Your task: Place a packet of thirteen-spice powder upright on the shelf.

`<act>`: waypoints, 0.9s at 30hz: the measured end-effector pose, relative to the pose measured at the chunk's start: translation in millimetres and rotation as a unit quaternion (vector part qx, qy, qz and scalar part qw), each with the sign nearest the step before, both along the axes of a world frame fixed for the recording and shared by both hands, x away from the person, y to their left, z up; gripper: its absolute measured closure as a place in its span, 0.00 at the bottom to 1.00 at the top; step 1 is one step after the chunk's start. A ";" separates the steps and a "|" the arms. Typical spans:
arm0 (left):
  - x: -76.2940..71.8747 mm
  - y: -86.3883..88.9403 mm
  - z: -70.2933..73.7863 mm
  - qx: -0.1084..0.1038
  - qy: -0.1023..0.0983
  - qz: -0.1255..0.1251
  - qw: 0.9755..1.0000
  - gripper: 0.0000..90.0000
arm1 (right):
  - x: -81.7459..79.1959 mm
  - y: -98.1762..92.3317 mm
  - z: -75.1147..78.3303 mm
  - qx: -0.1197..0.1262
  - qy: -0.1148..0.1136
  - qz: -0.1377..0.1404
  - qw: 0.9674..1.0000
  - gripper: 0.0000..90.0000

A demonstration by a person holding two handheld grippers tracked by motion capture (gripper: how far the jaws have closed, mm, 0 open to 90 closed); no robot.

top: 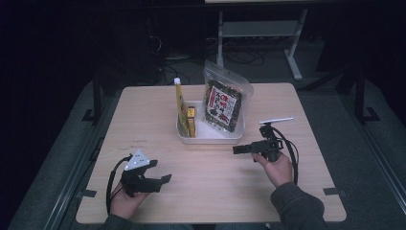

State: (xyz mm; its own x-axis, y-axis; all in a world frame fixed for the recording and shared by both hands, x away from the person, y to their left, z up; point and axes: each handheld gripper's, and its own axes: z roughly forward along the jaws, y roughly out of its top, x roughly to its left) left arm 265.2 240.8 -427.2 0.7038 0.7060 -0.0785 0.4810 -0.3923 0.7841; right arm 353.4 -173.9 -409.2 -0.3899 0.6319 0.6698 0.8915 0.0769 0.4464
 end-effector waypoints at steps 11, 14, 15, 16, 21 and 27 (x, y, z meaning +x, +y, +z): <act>0.5 0.1 -0.6 0.001 0.001 0.000 1.000 0.24 | -11.3 -17.7 -9.8 0.005 -0.001 -0.005 1.000 0.44; 0.6 0.3 -0.5 0.001 0.001 0.000 1.000 0.24 | -15.1 -22.1 -13.5 0.009 0.000 -0.007 1.000 0.44; 0.6 0.4 -0.6 0.001 0.001 0.000 1.000 0.24 | -16.4 -23.4 -14.5 0.008 -0.001 -0.006 1.000 0.44; 0.6 0.4 -0.7 0.001 0.001 0.000 1.000 0.24 | -17.8 -24.6 -15.4 0.007 0.000 -0.006 1.000 0.44; 0.3 -0.6 -0.8 0.000 0.001 -0.001 1.000 0.24 | -25.8 -30.0 -19.2 0.010 -0.003 -0.006 1.000 0.44; 0.5 -0.4 -1.2 0.000 0.002 -0.001 1.000 0.24 | -34.2 -37.3 -26.4 0.015 -0.001 -0.007 1.000 0.44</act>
